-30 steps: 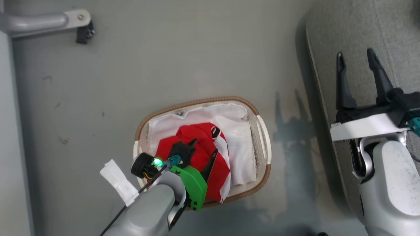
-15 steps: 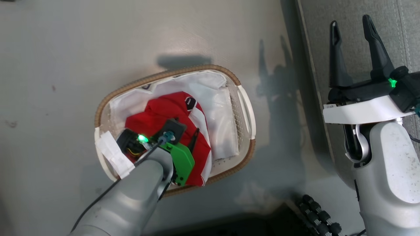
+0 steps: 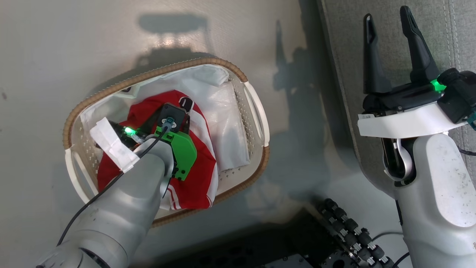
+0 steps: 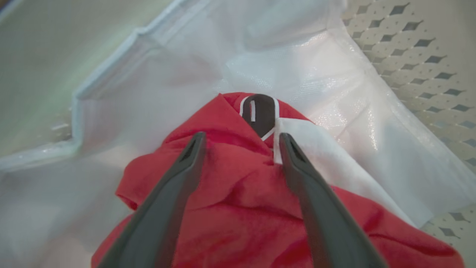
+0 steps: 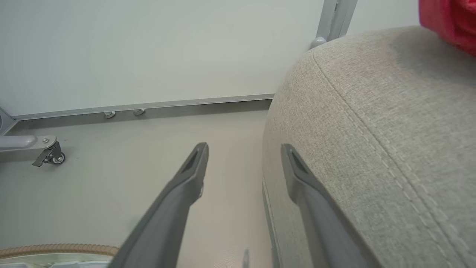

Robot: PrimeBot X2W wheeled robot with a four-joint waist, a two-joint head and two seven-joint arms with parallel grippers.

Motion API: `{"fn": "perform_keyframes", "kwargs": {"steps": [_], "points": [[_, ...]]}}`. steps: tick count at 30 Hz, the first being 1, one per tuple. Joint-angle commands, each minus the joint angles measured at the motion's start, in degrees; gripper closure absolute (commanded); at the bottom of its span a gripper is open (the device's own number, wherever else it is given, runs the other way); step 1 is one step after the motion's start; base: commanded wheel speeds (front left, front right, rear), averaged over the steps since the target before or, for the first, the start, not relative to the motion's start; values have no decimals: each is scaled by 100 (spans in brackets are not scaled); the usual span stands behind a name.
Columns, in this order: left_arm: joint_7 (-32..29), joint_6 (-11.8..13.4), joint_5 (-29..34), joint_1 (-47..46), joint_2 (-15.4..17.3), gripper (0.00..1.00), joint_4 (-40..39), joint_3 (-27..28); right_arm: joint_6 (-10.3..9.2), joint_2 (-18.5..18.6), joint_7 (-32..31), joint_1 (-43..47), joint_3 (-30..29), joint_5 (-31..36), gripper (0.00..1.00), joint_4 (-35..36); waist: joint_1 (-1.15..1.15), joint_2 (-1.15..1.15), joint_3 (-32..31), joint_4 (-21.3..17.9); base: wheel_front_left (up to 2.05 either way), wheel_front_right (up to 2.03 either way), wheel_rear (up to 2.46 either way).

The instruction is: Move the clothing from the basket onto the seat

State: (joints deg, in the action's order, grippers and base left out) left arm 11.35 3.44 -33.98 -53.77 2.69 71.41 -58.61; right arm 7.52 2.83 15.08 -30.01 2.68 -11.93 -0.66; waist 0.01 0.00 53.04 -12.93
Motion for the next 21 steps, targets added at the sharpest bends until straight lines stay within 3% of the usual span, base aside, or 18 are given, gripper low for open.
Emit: {"fn": "perform_keyframes", "kwargs": {"steps": [1,12,13,16,21], "points": [[-93,97,9,-79,39,0,65,8,-6,12,13,-44,9,-24,0,15,-1,0,73,-64,0,0,0],[-824,420,-103,112,140,0,223,-9,-6,13,13,-88,63,-58,0,5,-1,0,116,-14,0,0,0],[-886,427,-132,128,142,36,229,3,-6,13,14,-94,66,-58,0,12,-1,0,125,-11,0,0,0],[-985,404,-194,163,142,99,233,16,-6,14,14,-83,68,-59,0,9,-1,0,131,-6,0,0,0],[-934,307,-245,229,167,100,238,3,-6,13,14,-71,21,-49,0,-66,-1,0,56,7,0,0,0]]}}
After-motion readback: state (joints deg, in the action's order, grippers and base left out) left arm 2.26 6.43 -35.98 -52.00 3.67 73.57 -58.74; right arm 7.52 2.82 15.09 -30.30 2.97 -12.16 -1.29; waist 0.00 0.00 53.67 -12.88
